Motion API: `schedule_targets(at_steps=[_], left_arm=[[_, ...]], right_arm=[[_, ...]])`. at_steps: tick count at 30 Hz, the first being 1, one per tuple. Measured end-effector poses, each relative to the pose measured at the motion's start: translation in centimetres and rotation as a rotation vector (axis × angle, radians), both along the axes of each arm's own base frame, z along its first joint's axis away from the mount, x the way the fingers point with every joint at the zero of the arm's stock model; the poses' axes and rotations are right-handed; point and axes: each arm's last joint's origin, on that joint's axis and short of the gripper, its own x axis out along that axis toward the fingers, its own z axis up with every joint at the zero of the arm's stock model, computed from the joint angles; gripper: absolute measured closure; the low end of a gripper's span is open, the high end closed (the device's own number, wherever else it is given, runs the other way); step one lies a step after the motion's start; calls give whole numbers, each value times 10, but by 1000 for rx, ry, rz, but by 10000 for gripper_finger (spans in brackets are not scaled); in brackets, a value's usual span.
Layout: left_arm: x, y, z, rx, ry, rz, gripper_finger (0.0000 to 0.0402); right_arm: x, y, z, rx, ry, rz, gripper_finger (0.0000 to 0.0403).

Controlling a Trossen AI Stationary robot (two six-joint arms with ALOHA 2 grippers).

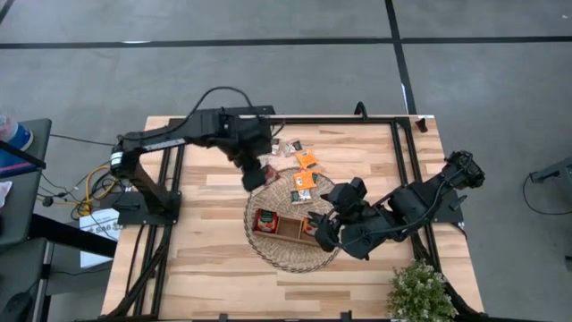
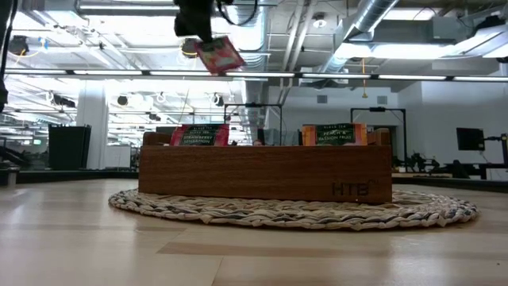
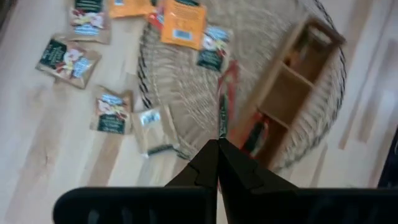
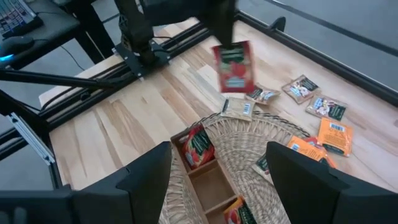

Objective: Pick & Place Tea
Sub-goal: Put the red tea bag into the left section of the wooden organizer

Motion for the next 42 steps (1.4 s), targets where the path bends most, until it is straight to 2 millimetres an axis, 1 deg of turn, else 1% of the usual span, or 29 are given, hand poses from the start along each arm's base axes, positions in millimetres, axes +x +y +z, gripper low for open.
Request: schedule_targets(at_steps=[5, 10, 13, 18, 26, 31, 35, 42], left_arm=[[1, -38, 0, 37, 28, -111, 401], [10, -74, -11, 106, 59, -244, 401], [16, -89, -19, 136, 86, -303, 401], [31, -107, -42, 166, 157, -376, 401], [51, -126, -79, 207, 263, -472, 401], [56, -129, -94, 221, 326, -510, 401], [58, -130, -100, 226, 356, -529, 401], [61, -130, -100, 225, 327, -534, 401]], right_arm=[[0, 0, 0, -4, 2, 4, 148], [-2, 3, 0, -4, 2, 15, 148], [-3, 6, 0, -2, -1, 24, 148], [-5, 9, 0, 13, -7, 28, 148], [-7, 13, 0, 39, -21, 22, 148], [-10, 18, 1, 50, -27, 33, 148], [-12, 21, 1, 55, -30, 38, 148], [-12, 22, 1, 44, -45, 23, 148]])
